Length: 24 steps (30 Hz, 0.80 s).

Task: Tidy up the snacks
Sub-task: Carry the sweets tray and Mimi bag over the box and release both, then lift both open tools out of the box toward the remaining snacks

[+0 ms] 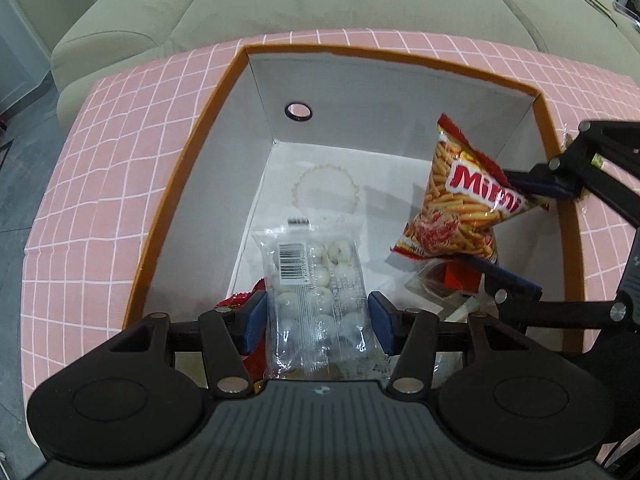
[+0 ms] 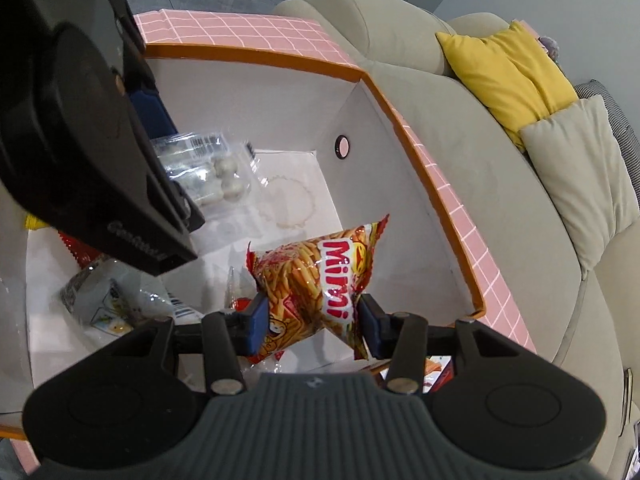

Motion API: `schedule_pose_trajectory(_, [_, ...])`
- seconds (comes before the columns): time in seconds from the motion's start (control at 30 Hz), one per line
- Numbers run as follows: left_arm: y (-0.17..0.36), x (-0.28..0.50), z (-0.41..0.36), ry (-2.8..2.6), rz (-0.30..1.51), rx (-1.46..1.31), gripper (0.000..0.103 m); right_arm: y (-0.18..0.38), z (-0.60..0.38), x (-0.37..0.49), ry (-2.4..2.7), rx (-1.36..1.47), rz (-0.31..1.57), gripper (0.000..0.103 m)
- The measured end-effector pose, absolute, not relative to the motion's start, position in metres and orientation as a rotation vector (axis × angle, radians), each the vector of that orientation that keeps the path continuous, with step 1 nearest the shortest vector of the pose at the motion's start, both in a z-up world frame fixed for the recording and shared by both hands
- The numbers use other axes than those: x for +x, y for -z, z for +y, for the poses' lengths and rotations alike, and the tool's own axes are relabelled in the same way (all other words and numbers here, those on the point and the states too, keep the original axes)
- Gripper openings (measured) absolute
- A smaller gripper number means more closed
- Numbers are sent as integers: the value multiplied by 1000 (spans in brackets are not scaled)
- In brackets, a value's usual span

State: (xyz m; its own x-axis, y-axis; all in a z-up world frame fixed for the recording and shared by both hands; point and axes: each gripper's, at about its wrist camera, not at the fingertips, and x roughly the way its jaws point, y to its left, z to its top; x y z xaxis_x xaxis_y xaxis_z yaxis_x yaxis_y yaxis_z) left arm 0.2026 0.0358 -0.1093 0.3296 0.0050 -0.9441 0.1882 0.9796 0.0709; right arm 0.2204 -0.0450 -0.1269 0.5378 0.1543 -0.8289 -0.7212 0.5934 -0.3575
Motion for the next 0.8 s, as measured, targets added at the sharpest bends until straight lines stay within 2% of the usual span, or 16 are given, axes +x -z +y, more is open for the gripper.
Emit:
schedule_pose_trajectory(0.27, [111, 202, 39, 114, 1231, 184, 63, 126, -47, 217, -574, -779, 839, 47])
schedule_pose_trajectory(0.5, [93, 196, 39, 117, 1197, 192, 71, 113, -47, 217, -567, -771, 816, 66])
schedule_pose_trajectory(0.8, [47, 176, 36, 116, 1097, 153, 76, 74, -70, 202, -562, -640, 781, 71])
